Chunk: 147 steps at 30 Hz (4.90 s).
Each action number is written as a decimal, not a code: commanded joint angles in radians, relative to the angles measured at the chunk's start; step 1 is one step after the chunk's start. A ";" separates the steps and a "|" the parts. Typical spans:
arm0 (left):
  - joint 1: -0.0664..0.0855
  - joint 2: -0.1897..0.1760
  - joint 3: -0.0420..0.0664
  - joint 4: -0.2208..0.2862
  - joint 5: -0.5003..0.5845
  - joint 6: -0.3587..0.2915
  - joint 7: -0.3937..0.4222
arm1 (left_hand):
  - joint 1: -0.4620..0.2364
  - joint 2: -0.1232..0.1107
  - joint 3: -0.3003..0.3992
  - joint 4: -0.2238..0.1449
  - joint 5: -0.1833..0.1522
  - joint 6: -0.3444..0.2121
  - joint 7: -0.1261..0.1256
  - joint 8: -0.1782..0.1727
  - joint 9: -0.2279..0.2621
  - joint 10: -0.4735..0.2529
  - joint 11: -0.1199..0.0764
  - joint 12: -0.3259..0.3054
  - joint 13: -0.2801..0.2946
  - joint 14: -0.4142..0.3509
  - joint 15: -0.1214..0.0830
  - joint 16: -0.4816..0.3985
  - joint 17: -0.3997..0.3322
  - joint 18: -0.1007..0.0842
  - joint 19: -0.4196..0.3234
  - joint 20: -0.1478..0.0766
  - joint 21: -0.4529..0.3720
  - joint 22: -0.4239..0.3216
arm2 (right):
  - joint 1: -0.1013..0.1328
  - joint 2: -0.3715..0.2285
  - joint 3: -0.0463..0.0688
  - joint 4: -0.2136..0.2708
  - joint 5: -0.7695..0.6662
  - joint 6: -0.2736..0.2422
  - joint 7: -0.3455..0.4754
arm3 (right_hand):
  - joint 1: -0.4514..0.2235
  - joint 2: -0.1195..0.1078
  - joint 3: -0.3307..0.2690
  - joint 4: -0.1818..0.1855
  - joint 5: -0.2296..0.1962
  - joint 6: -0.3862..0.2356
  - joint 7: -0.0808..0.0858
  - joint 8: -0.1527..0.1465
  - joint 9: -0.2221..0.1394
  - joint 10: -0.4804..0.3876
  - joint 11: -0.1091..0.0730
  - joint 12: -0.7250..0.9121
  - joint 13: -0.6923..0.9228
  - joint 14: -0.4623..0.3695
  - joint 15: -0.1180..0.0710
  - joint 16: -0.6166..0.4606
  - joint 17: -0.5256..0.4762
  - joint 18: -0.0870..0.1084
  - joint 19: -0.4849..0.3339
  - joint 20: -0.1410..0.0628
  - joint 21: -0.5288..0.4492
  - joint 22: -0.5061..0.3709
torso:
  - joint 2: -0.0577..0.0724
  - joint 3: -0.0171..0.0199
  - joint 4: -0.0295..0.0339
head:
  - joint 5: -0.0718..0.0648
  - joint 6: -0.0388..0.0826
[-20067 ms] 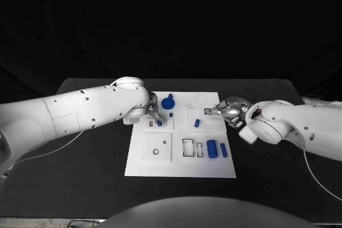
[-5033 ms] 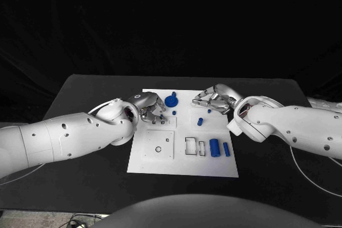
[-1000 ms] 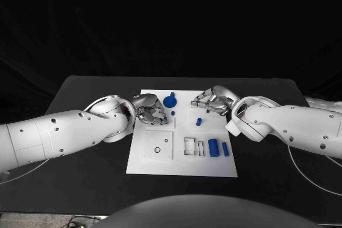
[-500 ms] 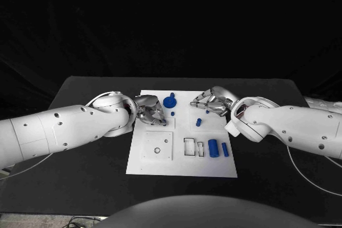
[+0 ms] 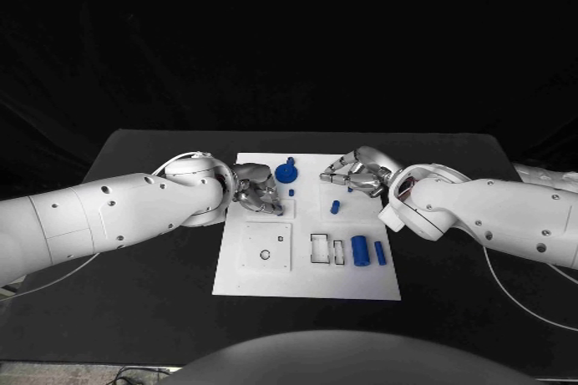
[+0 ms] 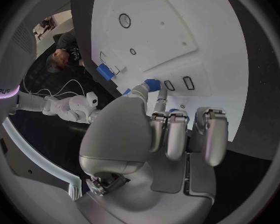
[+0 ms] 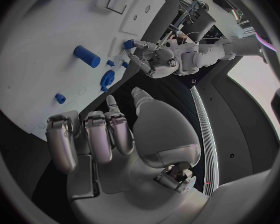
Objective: Assemble the parts on the task board
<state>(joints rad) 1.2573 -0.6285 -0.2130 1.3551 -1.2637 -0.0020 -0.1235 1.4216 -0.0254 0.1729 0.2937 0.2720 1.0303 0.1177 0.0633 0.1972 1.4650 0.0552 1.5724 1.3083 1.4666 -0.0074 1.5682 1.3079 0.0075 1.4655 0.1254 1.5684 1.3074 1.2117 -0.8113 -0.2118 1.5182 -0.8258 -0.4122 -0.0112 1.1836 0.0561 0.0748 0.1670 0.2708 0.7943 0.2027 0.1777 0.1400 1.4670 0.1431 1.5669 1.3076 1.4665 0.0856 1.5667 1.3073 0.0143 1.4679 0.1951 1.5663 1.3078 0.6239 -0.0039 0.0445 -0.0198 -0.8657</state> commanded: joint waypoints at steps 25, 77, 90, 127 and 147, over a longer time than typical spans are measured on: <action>-0.002 0.006 -0.002 -0.016 -0.011 0.016 0.009 | -0.032 0.008 0.013 0.000 0.000 -0.053 0.008 -0.002 -0.027 0.106 0.007 -0.002 0.262 0.104 0.008 0.003 0.263 -0.008 0.105 0.001 0.002 0.263 | -0.001 0.002 0.000 0.000 -0.010 0.020 -0.002 | -0.006 0.008 0.000 0.006 0.006 0.005 0.012 0.007 0.002 0.104 0.005 0.004 0.263 0.104 0.007 0.004 0.263 -0.014 0.103 0.006 0.004 0.263 | 0.000 0.0001 0.0006 | -0.004 0.005; -0.002 -0.010 -0.002 -0.046 0.076 -0.136 0.118 | -0.163 -0.034 -0.084 0.000 0.045 -0.102 0.036 0.012 -0.067 0.106 0.034 -0.002 0.262 0.104 0.033 0.003 0.263 -0.008 0.105 0.014 0.002 0.263 | -0.001 0.004 0.000 -0.002 -0.011 0.029 -0.007 | -0.006 0.007 0.000 0.006 0.006 0.007 0.012 0.008 0.002 0.104 0.005 0.004 0.263 0.104 0.008 0.004 0.263 -0.014 0.103 0.006 0.004 0.263 | 0.000 0.0000 0.0007 | -0.007 0.004; -0.002 -0.018 -0.002 -0.048 0.213 -0.263 0.159 | -0.212 -0.019 -0.138 0.000 0.048 -0.093 0.034 0.021 -0.070 0.106 0.032 -0.002 0.262 0.104 0.033 0.003 0.263 -0.008 0.105 0.015 0.002 0.263 | -0.002 0.004 0.000 -0.003 -0.012 0.030 -0.009 | -0.006 0.007 0.000 0.006 0.006 0.007 0.012 0.008 0.002 0.104 0.005 0.004 0.263 0.104 0.008 0.004 0.263 -0.014 0.103 0.006 0.004 0.263 | 0.000 0.0006 0.0003 | -0.005 0.005; 0.150 -0.009 -0.003 0.031 0.282 0.290 -0.338 | -0.324 0.183 -0.390 -0.001 -0.225 0.082 -0.083 0.320 0.313 0.106 -0.077 -0.002 0.262 0.104 -0.054 0.003 0.263 -0.008 0.105 -0.013 0.002 0.263 | -0.004 0.010 0.000 -0.006 -0.011 0.026 -0.011 | -0.007 0.008 0.000 0.006 0.007 0.008 0.012 0.009 0.003 0.104 0.005 0.004 0.263 0.104 0.008 0.004 0.263 -0.014 0.103 0.006 0.004 0.263 | 0.001 -0.0006 0.0012 | 0.003 -0.001; 0.108 0.058 -0.003 -0.004 0.308 0.246 -0.460 | -0.360 0.184 -0.483 -0.004 -0.098 0.035 -0.073 0.292 0.384 0.106 -0.068 -0.002 0.262 0.104 -0.045 0.003 0.263 -0.008 0.105 -0.014 0.002 0.263 | -0.004 0.010 0.000 -0.001 -0.012 -0.001 -0.009 | -0.013 0.008 -0.002 0.011 0.009 0.006 0.013 0.009 0.002 0.104 0.006 0.004 0.263 0.104 0.008 0.004 0.263 -0.014 0.103 0.007 0.004 0.263 | 0.001 0.0001 0.0001 | 0.003 -0.004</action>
<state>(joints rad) 1.3662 -0.5744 -0.2167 1.3516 -0.9707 0.2453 -0.5333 1.0541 0.1587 -0.3052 0.2912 0.1713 1.0698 0.0461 0.3593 0.5804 1.4686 -0.0164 1.5724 1.3084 1.4669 -0.0576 1.5682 1.3077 0.0074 1.4674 0.1128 1.5684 1.3074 1.2078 -0.8023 -0.2118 1.5152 -0.8279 -0.4104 -0.0234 1.1794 0.0604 0.0747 0.1727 0.2750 0.7943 0.2027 0.1816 0.1414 1.4670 0.1431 1.5669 1.3074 1.4665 0.0856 1.5667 1.3080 0.0142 1.4679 0.1951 1.5663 1.3073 0.6244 -0.0046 0.0451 -0.0177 -0.8684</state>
